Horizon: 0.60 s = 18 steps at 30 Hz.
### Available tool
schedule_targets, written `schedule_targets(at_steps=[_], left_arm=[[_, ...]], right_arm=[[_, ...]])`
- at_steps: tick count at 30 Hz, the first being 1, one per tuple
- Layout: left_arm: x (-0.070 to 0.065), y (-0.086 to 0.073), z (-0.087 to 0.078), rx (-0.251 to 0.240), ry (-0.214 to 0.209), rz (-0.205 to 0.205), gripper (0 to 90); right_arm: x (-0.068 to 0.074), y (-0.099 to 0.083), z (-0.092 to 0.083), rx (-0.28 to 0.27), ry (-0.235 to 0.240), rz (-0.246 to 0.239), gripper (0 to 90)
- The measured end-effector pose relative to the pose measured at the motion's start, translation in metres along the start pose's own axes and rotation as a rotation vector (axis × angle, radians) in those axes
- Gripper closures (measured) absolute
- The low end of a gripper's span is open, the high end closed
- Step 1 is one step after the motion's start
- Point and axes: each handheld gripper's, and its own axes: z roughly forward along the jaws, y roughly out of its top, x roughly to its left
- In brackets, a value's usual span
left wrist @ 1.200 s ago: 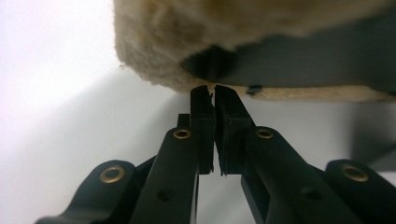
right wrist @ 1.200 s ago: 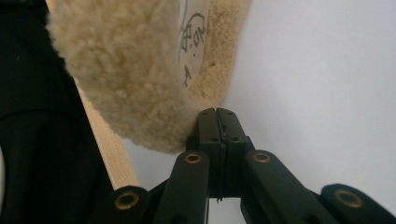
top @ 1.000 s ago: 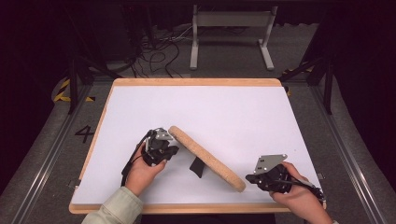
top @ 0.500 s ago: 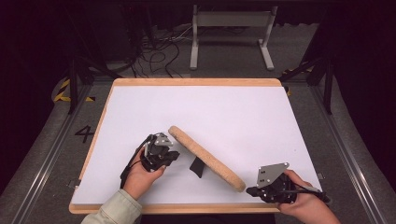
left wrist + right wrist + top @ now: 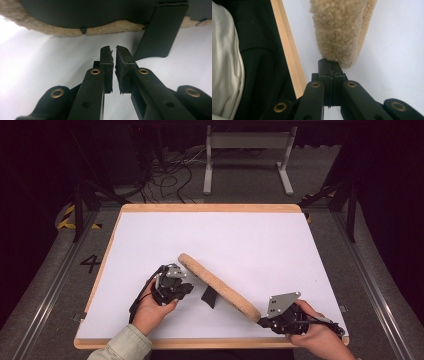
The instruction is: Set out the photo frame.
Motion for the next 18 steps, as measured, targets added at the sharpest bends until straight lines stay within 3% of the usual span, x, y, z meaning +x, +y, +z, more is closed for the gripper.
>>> schedule_targets(at_steps=[10,13,18], left_arm=[[-0.004,-0.002,-0.002,-0.005,0.003,0.006,84.2],[-0.007,-0.002,-0.002,-0.010,-0.014,0.008,84.3],[-0.012,0.000,-0.001,-0.009,-0.017,0.021,84.3]], right_arm=[[-0.010,0.018,0.018,-0.034,-0.006,0.003,90.0],[-0.013,0.023,0.023,-0.046,-0.011,0.003,90.0],[-0.013,0.021,0.020,-0.042,-0.028,0.005,90.0]])
